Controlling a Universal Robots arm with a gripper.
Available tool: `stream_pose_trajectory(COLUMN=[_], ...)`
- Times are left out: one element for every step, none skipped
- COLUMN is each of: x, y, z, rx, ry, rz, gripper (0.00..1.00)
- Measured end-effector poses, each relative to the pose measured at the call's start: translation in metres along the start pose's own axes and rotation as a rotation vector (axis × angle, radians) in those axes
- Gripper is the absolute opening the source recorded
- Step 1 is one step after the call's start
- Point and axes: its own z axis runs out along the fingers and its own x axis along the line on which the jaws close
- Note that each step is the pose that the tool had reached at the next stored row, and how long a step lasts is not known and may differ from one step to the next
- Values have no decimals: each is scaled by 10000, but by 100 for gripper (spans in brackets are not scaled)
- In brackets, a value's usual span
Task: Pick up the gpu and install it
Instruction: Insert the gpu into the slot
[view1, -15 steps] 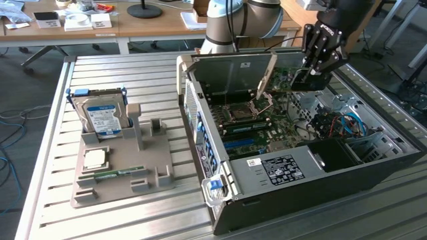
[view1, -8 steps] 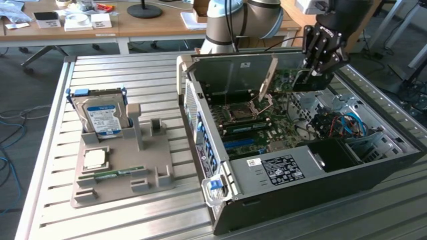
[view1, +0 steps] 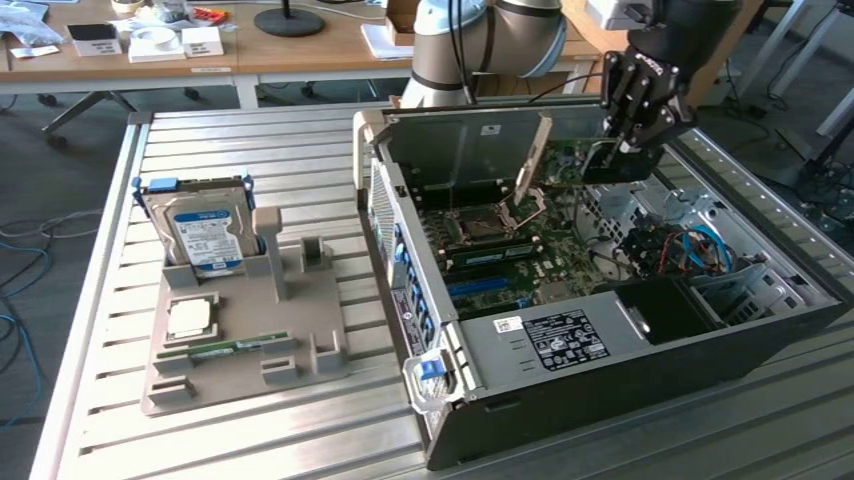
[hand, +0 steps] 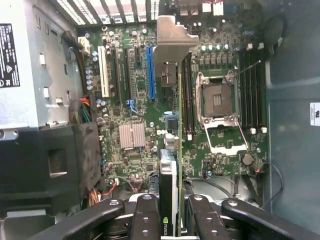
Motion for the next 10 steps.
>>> stream_pose_trajectory(x=[1,3,5,8,10,13,15,17,20,23], y=[28,58,87,112,135,157,180,198,212,220], z=[2,5,9,16,24,36,48,60,71,84], rx=[1,2,7,13,17,19,19,18,17,16], ry=[-1,-1,-3,-4,-3,-3,-5,-7,-6,-11], rz=[1,1,-1,-6,-13,-21,-37,-58,-86,-139], gripper=[27,27,27,27,27,27,27,27,27,27])
